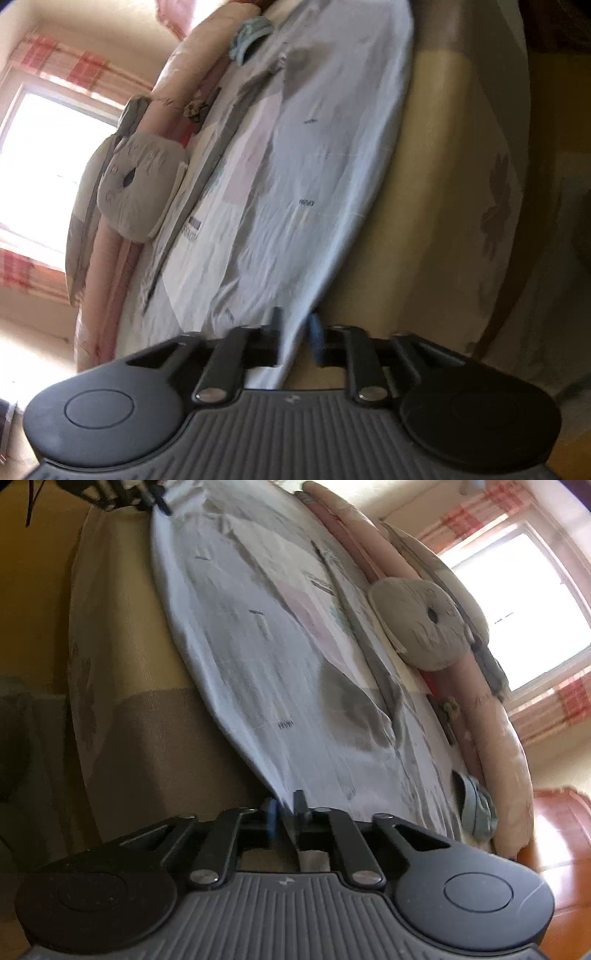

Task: Fold clothes

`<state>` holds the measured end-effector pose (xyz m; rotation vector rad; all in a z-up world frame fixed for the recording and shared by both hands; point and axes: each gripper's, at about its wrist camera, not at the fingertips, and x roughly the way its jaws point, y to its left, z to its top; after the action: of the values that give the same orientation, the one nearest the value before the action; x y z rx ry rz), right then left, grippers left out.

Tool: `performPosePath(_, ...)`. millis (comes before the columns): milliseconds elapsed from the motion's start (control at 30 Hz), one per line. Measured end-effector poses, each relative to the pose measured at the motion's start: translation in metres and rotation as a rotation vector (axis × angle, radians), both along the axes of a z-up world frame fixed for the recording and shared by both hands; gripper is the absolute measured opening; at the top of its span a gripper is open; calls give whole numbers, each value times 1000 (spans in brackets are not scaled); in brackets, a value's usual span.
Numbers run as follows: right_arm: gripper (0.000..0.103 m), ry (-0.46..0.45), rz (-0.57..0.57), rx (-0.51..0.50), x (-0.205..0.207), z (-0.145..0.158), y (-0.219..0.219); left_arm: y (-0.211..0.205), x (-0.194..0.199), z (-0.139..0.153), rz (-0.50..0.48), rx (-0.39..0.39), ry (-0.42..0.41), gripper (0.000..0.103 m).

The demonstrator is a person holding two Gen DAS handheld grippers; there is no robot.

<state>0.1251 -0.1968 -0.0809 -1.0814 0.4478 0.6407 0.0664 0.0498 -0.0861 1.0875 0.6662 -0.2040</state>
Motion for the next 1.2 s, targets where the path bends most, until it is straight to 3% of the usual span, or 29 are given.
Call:
performPosePath(67,24,-17,-48,-18,4,2,-14,9,-3,8,32,-27,-3,46)
performPosePath(233,31,-56,-168,-121,18,-11,-51,34,-2,17,157,-100,-29,47)
performPosePath(433,34,-122,-137,-242,30,-27,-64,35,6,28,192,-229,-53,47)
performPosePath(500,27,-130,-97,-286,30,-32,-61,34,14,30,195,-271,-58,47)
performPosePath(533,7,-118,-79,-299,30,-33,-60,33,18,31,196,-284,-59,47)
performPosePath(567,1,-100,-66,-304,28,-33,-61,33,20,30,201,-286,-60,48)
performPosePath(667,1,-71,-56,-330,24,-31,-72,33,17,28,213,-285,-55,48)
performPosePath(867,4,38,-109,-247,25,-10,-91,44,33,28,275,-304,-52,48)
performPosePath(933,13,29,-143,-141,32,5,-88,48,39,31,303,-337,-57,52)
performPosePath(967,26,19,-160,-85,36,13,-85,51,43,32,319,-362,-53,53)
performPosePath(1033,40,0,-186,24,48,24,-76,59,50,35,352,-412,-44,53)
performPosePath(1200,45,97,-171,298,74,38,-45,90,60,39,480,-582,-4,53)
